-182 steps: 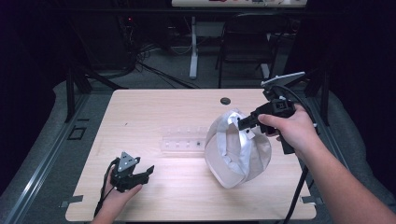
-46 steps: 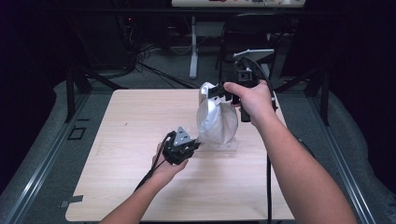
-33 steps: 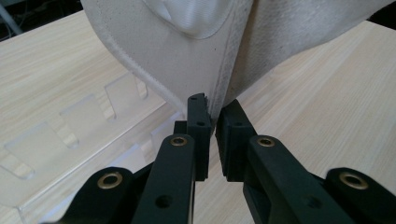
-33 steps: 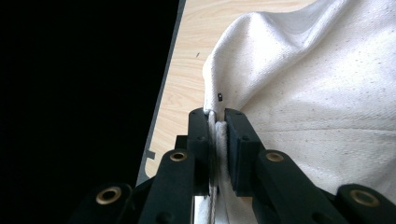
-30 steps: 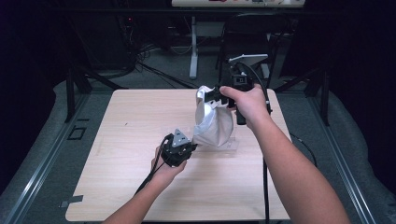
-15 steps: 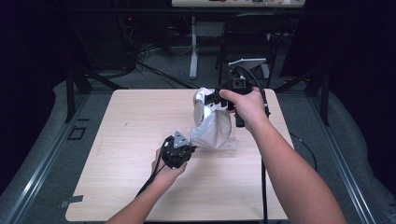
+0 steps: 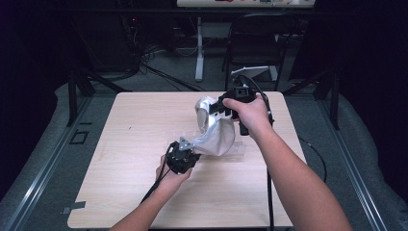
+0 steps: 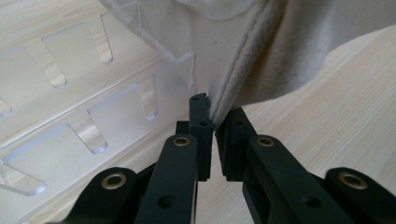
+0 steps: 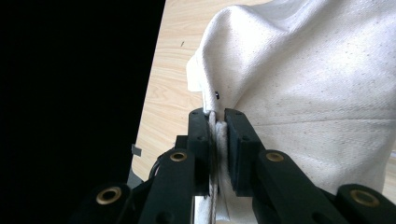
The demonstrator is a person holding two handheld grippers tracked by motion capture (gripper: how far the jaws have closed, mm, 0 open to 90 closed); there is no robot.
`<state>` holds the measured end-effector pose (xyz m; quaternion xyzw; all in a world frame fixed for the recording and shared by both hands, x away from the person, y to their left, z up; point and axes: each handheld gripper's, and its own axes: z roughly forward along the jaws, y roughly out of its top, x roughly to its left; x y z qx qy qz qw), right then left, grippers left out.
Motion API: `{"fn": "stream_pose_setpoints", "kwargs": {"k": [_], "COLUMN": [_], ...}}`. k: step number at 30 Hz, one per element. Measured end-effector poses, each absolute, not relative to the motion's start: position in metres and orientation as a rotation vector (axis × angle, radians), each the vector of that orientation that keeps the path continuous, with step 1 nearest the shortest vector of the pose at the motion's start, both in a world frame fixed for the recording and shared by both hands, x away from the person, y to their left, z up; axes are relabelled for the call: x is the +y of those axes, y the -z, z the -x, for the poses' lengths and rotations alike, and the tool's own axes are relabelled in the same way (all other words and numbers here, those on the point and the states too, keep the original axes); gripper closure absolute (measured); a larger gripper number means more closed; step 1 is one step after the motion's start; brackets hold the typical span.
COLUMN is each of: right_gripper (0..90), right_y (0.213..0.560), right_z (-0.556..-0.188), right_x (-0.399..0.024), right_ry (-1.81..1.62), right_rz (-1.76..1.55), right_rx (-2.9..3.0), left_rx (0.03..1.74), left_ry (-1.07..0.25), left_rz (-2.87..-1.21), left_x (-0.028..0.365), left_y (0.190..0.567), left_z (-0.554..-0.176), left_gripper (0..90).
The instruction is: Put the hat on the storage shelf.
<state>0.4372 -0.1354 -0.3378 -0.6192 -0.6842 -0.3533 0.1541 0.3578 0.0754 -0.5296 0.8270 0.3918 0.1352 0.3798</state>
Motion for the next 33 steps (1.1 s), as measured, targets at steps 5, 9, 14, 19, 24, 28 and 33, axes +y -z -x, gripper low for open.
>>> {"fn": "stream_pose_setpoints", "kwargs": {"k": [5, 9, 14, 19, 24, 28, 33], "right_gripper": [81.6, 81.4, 81.3, 81.2, 81.0, 80.7, 76.6], "right_y": [0.339, 0.339, 0.341, 0.340, 0.341, 0.340, 0.339], "right_z": [-0.438, -0.438, -0.438, -0.438, -0.442, -0.444, -0.442], "right_x": [-0.135, -0.136, -0.139, -0.140, -0.141, -0.142, -0.141], "right_ry": [1.021, 1.023, 1.023, 1.029, 1.035, 1.034, 1.038], "right_rz": [1.789, 1.789, 1.790, 1.798, 1.809, 1.811, 1.803], "right_rx": [-1.952, -1.951, -1.945, -1.943, -1.942, -1.943, -1.947], "left_rx": [0.980, 0.976, 0.941, 0.937, 0.934, 0.939, 0.965], "left_ry": [-0.371, -0.365, -0.400, -0.405, -0.411, -0.413, -0.411], "left_rz": [-2.106, -2.066, -2.033, -2.020, -2.013, -1.998, -1.977], "left_x": [0.076, 0.079, 0.085, 0.092, 0.100, 0.109, 0.124], "left_y": [0.530, 0.529, 0.522, 0.519, 0.518, 0.516, 0.515], "left_z": [-0.356, -0.352, -0.344, -0.337, -0.331, -0.328, -0.324], "left_gripper": [84.7, 78.9, 69.3, 65.1, 61.9, 60.4, 57.2]}}
